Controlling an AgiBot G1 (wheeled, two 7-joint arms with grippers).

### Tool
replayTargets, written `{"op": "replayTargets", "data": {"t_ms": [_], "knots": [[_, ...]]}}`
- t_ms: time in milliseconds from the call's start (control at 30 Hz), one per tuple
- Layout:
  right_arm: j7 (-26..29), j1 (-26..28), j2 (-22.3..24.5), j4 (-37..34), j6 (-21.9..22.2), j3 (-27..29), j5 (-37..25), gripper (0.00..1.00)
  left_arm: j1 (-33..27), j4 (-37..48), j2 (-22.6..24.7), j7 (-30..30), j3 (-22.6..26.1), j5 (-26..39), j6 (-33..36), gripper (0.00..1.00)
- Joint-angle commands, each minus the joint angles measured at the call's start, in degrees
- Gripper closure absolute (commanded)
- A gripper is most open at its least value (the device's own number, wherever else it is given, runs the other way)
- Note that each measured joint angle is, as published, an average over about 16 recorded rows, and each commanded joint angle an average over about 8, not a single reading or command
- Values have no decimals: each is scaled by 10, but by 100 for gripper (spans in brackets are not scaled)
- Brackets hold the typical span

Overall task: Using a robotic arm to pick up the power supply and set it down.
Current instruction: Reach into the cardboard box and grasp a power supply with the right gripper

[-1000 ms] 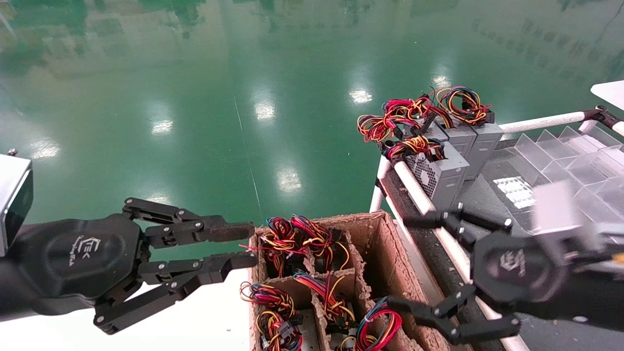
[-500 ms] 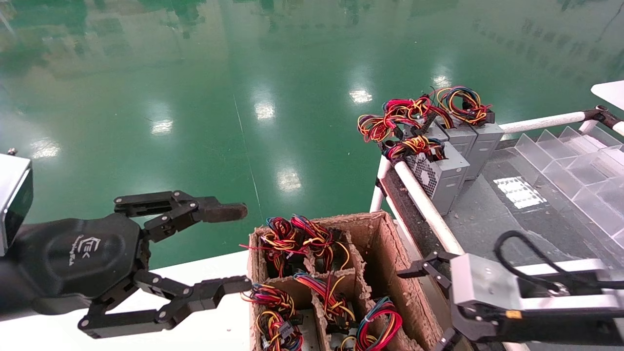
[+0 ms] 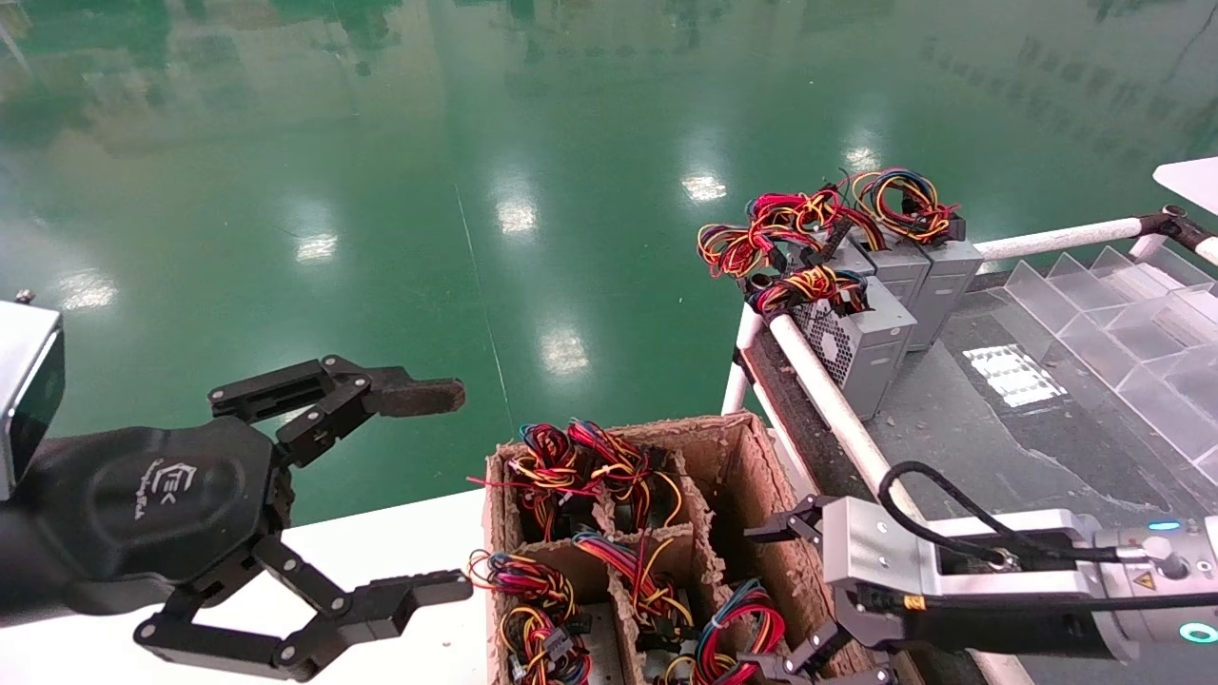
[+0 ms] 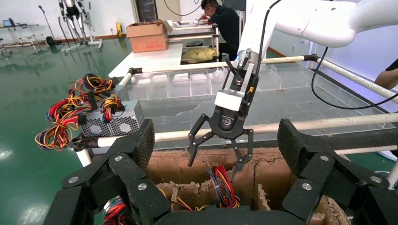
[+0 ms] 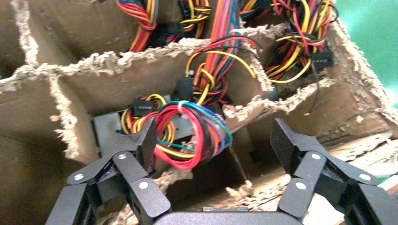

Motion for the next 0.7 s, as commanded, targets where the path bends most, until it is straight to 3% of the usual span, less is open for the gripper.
{"op": "replayTargets", "data": {"t_ms": [33,700], "knots": [[1,-1,-3,0,6,0,-4,100,0,0,0,0,0,0,0,0],[-9,-16,3,3,15,7,8,100,0,0,0,0,0,0,0,0]]}}
